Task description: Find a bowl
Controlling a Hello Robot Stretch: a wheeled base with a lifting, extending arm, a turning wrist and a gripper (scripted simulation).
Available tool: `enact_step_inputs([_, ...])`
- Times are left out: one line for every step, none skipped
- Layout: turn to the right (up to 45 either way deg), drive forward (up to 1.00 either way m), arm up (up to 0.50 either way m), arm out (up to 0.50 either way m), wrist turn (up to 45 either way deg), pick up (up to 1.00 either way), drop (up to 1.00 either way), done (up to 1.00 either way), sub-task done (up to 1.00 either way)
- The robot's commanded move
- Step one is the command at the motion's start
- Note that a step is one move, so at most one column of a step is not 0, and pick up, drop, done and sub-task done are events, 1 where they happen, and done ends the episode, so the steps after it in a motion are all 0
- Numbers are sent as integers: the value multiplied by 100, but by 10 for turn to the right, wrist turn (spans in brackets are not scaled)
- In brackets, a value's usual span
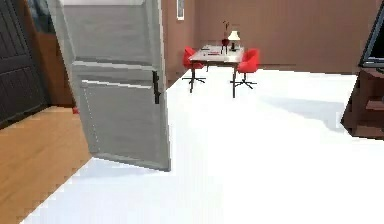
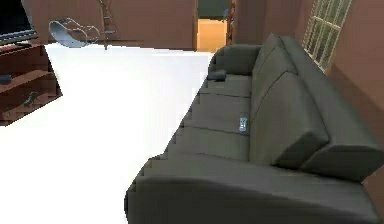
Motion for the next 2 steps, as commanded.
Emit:
enact_step_inputs([0, 55, 0, 0, 0, 0, 0, 0, 0])
enact_step_inputs([450, 0, 0, 0, 0, 0, 0, 0, 0])
